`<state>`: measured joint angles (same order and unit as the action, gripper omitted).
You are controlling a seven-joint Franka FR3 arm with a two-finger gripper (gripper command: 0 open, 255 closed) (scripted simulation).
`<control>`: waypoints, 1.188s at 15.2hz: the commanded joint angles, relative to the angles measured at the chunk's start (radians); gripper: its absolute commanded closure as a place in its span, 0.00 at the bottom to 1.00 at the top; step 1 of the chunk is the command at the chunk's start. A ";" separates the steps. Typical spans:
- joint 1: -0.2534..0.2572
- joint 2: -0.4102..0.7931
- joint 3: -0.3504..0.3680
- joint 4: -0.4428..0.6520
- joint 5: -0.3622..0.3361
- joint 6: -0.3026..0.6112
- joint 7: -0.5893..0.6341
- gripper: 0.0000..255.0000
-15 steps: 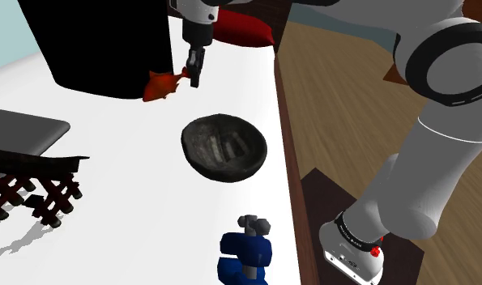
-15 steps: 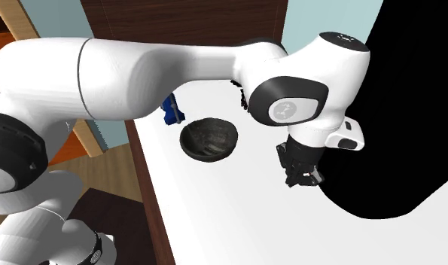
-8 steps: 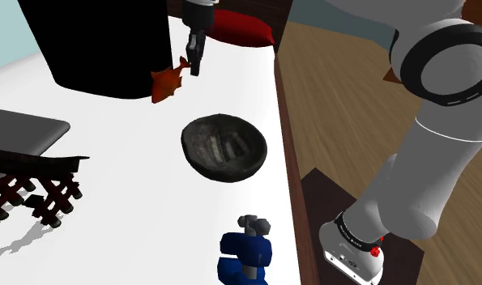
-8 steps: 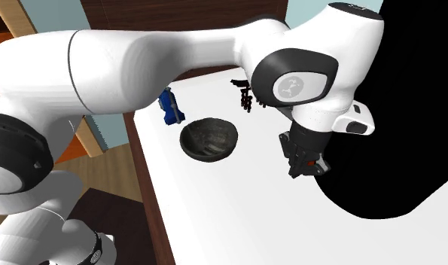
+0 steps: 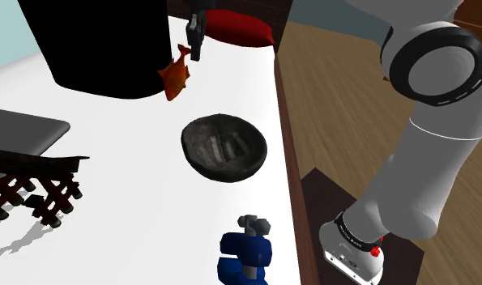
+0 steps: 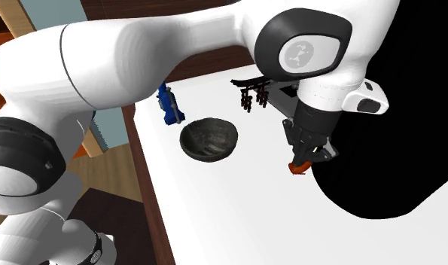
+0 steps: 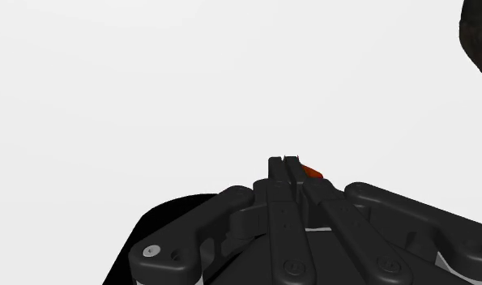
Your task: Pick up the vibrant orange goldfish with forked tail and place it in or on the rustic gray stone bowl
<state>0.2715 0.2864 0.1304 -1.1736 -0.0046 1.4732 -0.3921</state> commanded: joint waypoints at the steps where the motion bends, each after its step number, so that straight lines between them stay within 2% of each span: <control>1: 0.002 0.015 0.000 0.049 -0.002 -0.035 0.001 1.00; 10: 0.022 0.140 0.001 0.368 -0.019 -0.229 0.009 1.00; 11: 0.019 0.062 0.005 0.244 -0.010 -0.182 0.017 1.00; 13: 0.019 -0.058 0.013 0.066 0.004 -0.123 0.034 1.00; 18: 0.034 -0.281 0.031 -0.230 0.035 -0.047 0.076 1.00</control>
<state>0.3017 0.0468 0.1574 -1.3520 0.0246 1.4156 -0.3257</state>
